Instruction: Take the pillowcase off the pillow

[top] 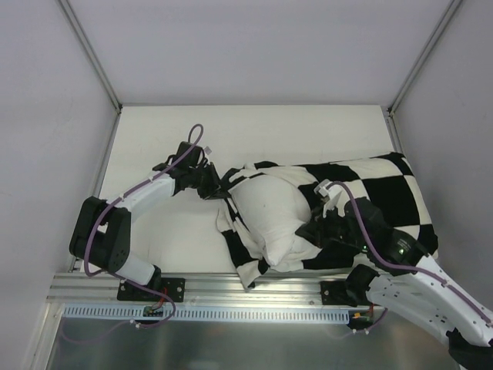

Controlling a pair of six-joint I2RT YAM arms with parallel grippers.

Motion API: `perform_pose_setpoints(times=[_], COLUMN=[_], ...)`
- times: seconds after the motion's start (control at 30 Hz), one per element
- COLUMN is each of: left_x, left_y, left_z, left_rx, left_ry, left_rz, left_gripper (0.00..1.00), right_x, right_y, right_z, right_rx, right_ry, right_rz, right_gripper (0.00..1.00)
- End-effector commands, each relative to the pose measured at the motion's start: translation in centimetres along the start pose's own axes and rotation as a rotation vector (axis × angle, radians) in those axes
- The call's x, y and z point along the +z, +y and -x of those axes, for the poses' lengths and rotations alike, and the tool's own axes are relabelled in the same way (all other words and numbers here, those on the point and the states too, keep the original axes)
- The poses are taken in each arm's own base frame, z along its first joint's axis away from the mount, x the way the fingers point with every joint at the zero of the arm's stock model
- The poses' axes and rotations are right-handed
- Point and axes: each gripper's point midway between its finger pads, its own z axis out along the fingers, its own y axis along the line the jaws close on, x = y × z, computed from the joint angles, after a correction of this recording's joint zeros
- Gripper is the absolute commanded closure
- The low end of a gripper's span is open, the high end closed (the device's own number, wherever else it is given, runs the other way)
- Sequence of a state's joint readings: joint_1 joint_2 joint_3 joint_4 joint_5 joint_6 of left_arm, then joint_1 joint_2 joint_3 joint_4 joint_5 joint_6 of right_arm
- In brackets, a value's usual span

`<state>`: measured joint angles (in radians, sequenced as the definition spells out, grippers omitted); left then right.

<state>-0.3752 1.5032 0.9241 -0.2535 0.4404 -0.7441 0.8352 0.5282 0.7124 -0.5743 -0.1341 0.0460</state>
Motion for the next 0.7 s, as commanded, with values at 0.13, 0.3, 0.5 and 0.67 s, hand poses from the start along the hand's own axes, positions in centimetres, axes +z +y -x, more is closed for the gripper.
perform_pose_setpoints(times=[0.13, 0.3, 0.5, 0.67], left_x=[-0.9, -0.5, -0.5, -0.4], left_y=[0.5, 0.4, 1.0, 1.4], left_z=[5.3, 4.8, 4.4, 3.9], left_rx=[0.05, 0.044, 0.043, 0.036], left_ry=[-0.185, -0.15, -0.149, -0.144], left_rz=[0.016, -0.003, 0.008, 0.015], left_gripper=[1.0, 1.0, 1.0, 1.0], right_x=[-1.2, 0.7, 5.0, 10.4], right_y=[5.5, 6.5, 6.2, 7.7], right_z=[4.3, 7.6, 9.6, 10.5], right_rx=[-0.089, -0.236, -0.367, -0.537], right_ry=[0.046, 0.068, 0.133, 0.25], right_rz=[0.217, 0.084, -0.173, -0.336], right_gripper=[0.5, 0.08, 0.07, 0.04])
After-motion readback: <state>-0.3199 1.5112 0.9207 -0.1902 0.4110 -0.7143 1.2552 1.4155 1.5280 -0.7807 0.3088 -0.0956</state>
